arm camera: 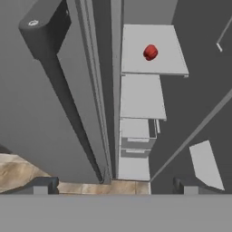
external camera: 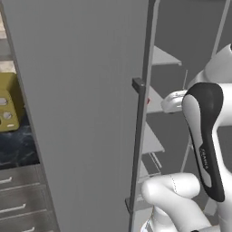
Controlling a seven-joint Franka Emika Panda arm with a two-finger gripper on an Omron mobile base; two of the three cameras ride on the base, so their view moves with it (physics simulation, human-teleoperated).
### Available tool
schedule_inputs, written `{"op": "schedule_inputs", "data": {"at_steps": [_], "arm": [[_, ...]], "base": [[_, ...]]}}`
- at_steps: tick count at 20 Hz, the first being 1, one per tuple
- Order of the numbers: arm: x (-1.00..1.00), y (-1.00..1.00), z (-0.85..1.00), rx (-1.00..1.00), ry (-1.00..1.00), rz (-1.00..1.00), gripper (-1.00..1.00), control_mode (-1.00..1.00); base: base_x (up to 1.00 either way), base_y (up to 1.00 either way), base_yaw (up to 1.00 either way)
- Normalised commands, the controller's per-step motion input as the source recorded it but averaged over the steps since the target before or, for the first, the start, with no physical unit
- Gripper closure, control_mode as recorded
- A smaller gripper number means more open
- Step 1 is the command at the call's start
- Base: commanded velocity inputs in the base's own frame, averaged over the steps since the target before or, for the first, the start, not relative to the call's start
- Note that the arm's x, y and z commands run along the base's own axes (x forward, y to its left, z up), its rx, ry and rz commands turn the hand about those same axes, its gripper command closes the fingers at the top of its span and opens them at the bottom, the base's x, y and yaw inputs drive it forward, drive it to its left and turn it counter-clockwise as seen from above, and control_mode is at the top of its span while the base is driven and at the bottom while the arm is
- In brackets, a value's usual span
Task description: Take the potato and bell pepper out of the freezer and place them in the tupperware container on the counter. Then put the tupperware containing the vegetables back in the freezer.
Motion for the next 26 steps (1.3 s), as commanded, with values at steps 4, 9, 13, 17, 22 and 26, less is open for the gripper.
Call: {"op": "schedule_inputs", "data": {"at_steps": [4, 9, 13, 17, 22, 26], "arm": [[0.00, 0.00, 0.00, 0.00, 0.00, 0.00, -1.00, 1.00], [0.00, 0.00, 0.00, 0.00, 0.00, 0.00, -1.00, 1.00], [0.00, 0.00, 0.00, 0.00, 0.00, 0.00, -1.00, 1.00], [0.00, 0.00, 0.00, 0.00, 0.00, 0.00, -1.00, 1.00], [0.00, 0.00, 0.00, 0.00, 0.00, 0.00, -1.00, 1.00], [0.00, 0.00, 0.00, 0.00, 0.00, 0.00, -1.00, 1.00]], "base": [[0.15, -0.52, -0.03], [0.31, -0.36, -0.04], [0.40, 0.00, 0.00], [0.27, -0.04, 0.00], [0.02, -0.09, 0.00], [0.00, -0.03, 0.00]]}}
